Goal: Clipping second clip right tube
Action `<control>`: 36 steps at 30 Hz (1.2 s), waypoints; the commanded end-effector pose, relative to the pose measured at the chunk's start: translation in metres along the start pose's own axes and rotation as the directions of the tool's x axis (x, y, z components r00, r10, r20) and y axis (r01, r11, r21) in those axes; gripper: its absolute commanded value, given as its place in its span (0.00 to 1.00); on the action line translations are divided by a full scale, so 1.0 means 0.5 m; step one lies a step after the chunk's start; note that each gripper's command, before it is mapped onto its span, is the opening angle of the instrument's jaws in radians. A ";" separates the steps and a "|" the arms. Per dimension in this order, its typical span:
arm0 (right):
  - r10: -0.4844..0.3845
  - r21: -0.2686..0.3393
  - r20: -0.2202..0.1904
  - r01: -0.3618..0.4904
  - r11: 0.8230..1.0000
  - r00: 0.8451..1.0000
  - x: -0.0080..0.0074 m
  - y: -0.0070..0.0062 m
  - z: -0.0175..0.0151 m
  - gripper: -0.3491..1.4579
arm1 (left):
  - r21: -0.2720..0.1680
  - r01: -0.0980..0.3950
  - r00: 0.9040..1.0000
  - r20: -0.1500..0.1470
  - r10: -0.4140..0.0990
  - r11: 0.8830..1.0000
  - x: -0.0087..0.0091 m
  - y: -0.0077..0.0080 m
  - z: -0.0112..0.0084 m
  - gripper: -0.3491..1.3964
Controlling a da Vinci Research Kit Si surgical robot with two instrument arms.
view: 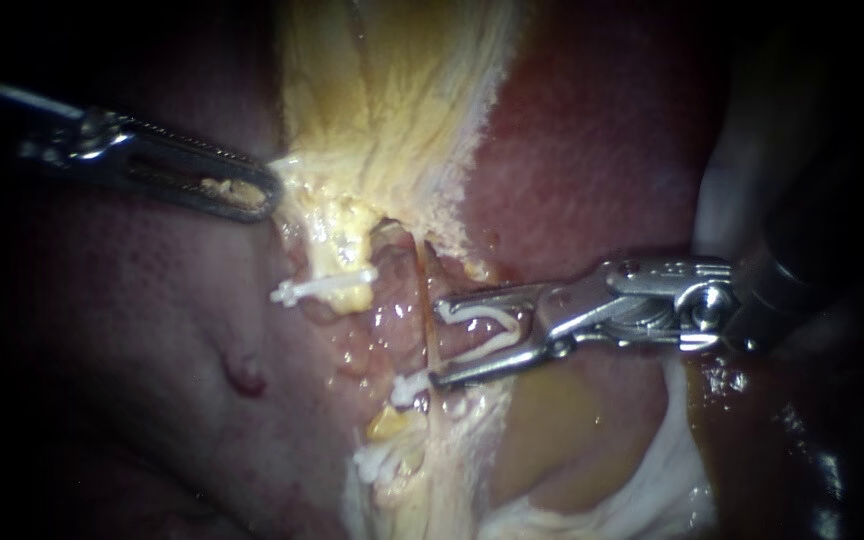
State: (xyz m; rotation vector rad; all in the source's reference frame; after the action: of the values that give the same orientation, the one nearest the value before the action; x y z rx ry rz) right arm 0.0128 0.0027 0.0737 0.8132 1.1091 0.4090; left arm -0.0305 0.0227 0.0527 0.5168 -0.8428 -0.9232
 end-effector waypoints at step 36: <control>0.049 0.108 -0.048 -0.043 0.993 0.998 0.0012 0.0011 0.0064 0.47 | -0.001 0.001 1.000 0.000 -0.001 1.000 -0.0002 -0.0001 0.0003 0.00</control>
State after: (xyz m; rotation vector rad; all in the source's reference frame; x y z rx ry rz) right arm 0.0160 0.0021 0.0743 0.9309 1.1701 0.4132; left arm -0.0307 0.0228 0.0527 0.5162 -0.8429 -0.9244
